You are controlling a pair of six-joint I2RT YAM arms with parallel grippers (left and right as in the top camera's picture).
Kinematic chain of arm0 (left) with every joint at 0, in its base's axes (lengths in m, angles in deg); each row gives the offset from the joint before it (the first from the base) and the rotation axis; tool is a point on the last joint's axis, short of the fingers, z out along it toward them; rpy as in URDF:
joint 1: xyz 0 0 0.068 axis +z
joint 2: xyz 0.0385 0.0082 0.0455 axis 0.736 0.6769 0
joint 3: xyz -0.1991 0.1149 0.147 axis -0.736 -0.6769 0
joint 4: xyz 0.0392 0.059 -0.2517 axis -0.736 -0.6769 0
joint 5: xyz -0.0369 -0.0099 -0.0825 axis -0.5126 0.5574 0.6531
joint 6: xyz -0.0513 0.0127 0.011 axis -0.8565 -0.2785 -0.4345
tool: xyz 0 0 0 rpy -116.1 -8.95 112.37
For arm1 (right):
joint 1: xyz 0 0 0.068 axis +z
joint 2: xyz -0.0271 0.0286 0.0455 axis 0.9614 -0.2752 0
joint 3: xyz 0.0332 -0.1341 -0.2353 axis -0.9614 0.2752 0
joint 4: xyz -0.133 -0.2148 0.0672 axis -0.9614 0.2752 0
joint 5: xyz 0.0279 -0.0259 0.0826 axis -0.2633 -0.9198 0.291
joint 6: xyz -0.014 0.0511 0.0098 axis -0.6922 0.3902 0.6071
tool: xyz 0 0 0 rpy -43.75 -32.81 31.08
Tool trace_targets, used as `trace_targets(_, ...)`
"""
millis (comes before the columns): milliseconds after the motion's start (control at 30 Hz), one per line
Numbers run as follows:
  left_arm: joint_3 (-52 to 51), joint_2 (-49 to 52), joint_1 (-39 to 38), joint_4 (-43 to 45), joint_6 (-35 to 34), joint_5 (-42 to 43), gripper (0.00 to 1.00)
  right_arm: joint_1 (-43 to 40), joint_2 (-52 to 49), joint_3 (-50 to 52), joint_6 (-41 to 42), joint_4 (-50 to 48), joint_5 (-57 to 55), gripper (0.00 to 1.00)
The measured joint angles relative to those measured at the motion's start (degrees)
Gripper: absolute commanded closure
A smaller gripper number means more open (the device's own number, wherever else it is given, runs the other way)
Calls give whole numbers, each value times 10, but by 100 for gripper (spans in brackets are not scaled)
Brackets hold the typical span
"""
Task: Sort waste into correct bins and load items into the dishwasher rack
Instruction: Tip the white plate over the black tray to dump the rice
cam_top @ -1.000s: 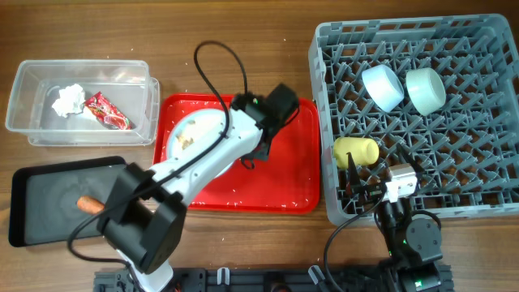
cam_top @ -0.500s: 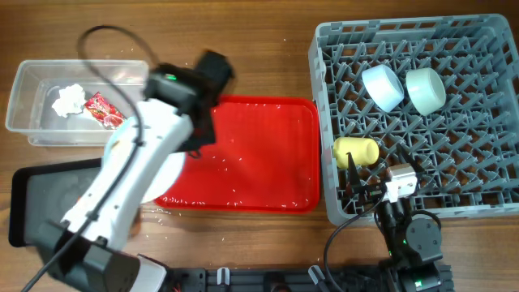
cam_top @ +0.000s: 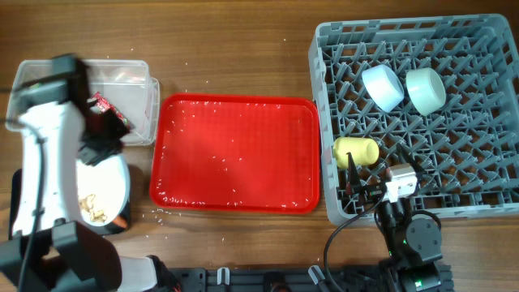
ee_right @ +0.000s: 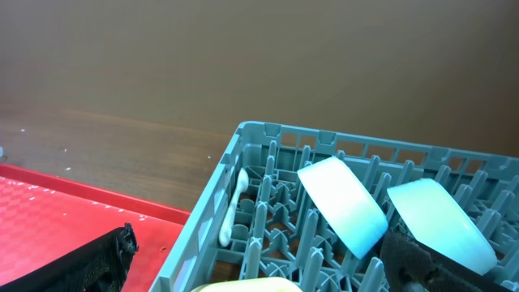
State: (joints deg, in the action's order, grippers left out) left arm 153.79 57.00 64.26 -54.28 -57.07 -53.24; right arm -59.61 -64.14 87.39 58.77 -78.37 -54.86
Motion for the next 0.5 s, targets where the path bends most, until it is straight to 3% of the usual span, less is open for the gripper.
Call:
trace_targets(267, -61, -102, 206, 88, 113, 212, 96, 0, 0, 0, 0, 0, 0, 0)
trace_targets(500, -110, -186, 374, 90, 208, 402, 96, 0, 0, 0, 0, 0, 0, 0)
